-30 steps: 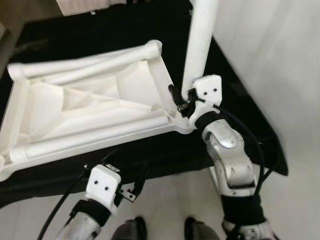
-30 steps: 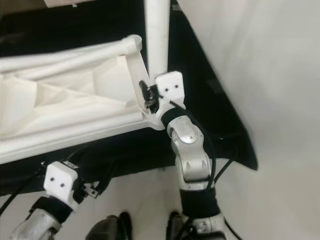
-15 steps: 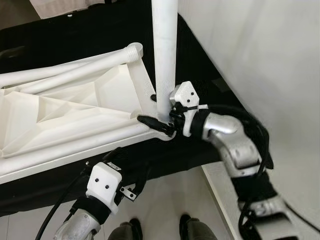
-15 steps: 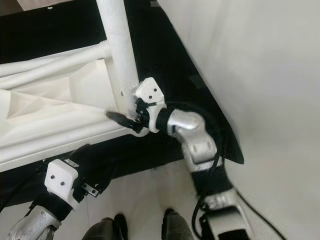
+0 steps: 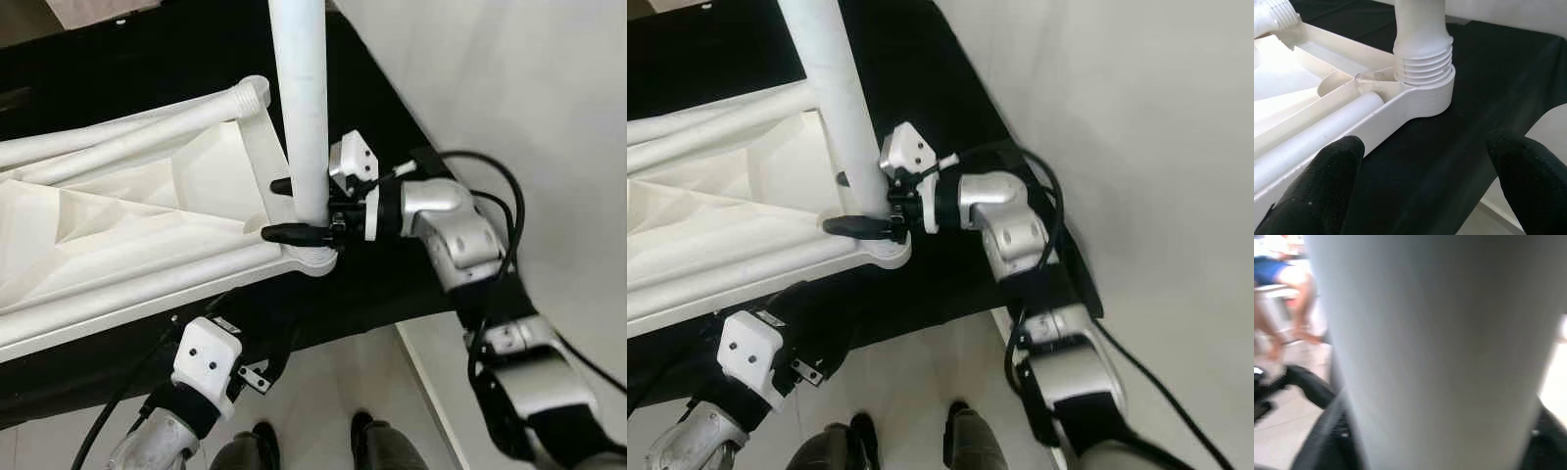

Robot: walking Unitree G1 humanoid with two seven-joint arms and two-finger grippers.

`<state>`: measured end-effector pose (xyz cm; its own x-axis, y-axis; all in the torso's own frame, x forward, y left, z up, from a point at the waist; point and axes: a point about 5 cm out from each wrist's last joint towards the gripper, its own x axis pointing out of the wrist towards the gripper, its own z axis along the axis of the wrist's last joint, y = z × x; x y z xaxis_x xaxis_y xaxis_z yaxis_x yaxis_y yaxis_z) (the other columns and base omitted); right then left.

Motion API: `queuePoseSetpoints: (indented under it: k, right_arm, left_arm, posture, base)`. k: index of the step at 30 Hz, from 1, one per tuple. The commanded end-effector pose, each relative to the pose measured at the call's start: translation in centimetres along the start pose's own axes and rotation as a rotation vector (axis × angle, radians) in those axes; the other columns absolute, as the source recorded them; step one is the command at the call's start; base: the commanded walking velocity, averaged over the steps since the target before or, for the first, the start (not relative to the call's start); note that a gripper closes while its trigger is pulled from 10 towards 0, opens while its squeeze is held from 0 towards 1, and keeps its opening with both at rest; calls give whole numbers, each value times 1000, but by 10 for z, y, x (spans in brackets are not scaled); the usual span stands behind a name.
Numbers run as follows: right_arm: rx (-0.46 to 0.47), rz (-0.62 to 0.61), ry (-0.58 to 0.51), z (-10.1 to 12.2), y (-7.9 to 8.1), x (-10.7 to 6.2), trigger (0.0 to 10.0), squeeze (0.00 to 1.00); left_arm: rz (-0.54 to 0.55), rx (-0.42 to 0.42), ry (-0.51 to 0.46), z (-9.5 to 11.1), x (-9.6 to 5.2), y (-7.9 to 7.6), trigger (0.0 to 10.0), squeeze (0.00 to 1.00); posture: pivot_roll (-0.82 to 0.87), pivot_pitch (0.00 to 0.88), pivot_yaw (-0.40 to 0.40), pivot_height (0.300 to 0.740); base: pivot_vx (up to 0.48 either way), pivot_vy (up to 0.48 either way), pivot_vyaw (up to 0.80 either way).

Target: Building children table

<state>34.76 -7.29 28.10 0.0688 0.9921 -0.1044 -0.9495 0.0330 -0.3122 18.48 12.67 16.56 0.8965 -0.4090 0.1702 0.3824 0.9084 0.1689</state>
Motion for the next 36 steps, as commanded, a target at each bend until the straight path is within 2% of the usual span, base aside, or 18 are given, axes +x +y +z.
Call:
queuePoseSetpoints:
  k: [1, 8, 11, 13, 14, 16, 17, 18, 19, 20, 21, 23, 25, 29, 31, 34, 35, 36]
  right_arm:
    - [-3, 93, -13, 1, 4, 6, 0, 0]
    - [-5, 141, -23, 0, 4, 2, 0, 0]
    - [-10, 55, -34, -6, 7, -2, 0, 0]
    - [0, -33, -38, -11, 11, -5, 0, 0]
    - [56, -195, -26, -24, 18, -8, 0, 0]
    - [56, -195, -26, -24, 18, -8, 0, 0]
    - [91, -264, -14, -29, 21, -8, 0, 0]
    - [201, -535, 55, -58, 47, 1, 0, 0]
    - [201, -535, 55, -58, 47, 1, 0, 0]
    - [275, -759, 114, -73, 66, 0, 0, 0]
    - [294, -857, 150, -80, 83, 2, 0, 0]
    - [291, -906, 165, -83, 89, 7, 0, 0]
    - [220, -892, 155, -77, 83, 14, 0, 0]
    - [224, -867, 136, -72, 75, 18, 392, 0]
    - [232, -844, 77, -64, 70, 20, 10000, 0]
    - [227, -787, 34, -58, 71, 24, 10000, 0]
    - [219, -729, -13, -49, 73, 28, 10000, 800]
    - [205, -605, -74, -38, 75, 32, 10000, 1000]
  left_arm:
    - [-4, -2, 29, -3, -4, -2, 10000, 0]
    - [-8, -5, 28, -3, -3, -3, 10000, 0]
    - [-12, -8, 27, -4, -3, -4, 10000, 0]
    - [-13, -9, 27, -4, -2, -4, 10000, 0]
    - [-15, -10, 27, -5, -2, -4, 10000, 0]
    - [-15, -10, 27, -5, -2, -4, 10000, 0]
    - [-15, -10, 26, -5, -2, -4, 10000, 0]
    - [-15, -8, 27, -4, -3, -3, 10000, 0]
    - [-15, -8, 27, -4, -3, -3, 10000, 0]
    - [-14, -6, 27, -4, -3, -2, 10000, 0]
    - [-14, -4, 27, -4, -3, -1, 10000, 0]
    - [-15, 1, 29, -5, -3, -1, 10000, 0]
    - [-18, 7, 31, -6, -2, 0, 10000, 0]
    - [-18, 5, 33, -7, -1, 2, 10000, 0]
    - [-17, 6, 33, -7, -1, 2, 10000, 0]
    - [-15, 7, 33, -7, -1, 2, 10000, 0]
    - [-13, 7, 32, -7, -1, 2, 10000, 0]
    - [-12, 7, 31, -7, -1, 2, 10000, 0]
  posture:
    - [19, 316, 38, 740]
    - [-5, 311, 42, 740]
    - [-20, 306, 42, 740]
    - [-27, 305, 40, 740]
    - [-32, 305, 35, 740]
    - [-32, 305, 35, 740]
    - [-32, 305, 35, 740]
    - [-38, 310, 22, 740]
    - [-38, 310, 22, 740]
    - [-38, 310, 25, 740]
    - [-37, 310, 30, 740]
    - [-43, 309, 45, 740]
    - [-42, 297, 47, 740]
    - [-42, 293, 45, 740]
    - [-42, 294, 46, 740]
    - [-42, 294, 46, 740]
    - [-40, 294, 43, 740]
    - [-39, 295, 44, 740]
  base:
    - [0, 0, 0]
    - [0, 0, 0]
    - [0, 0, 0]
    - [0, 0, 0]
    - [0, 0, 0]
    - [0, 0, 0]
    - [0, 0, 0]
    - [0, 0, 0]
    - [0, 0, 0]
    - [0, 0, 0]
    - [0, 0, 0]
    - [0, 0, 0]
    - [0, 0, 0]
    - [0, 0, 0]
    - [0, 0, 0]
    - [0, 0, 0]
    - [0, 0, 0]
    - [0, 0, 0]
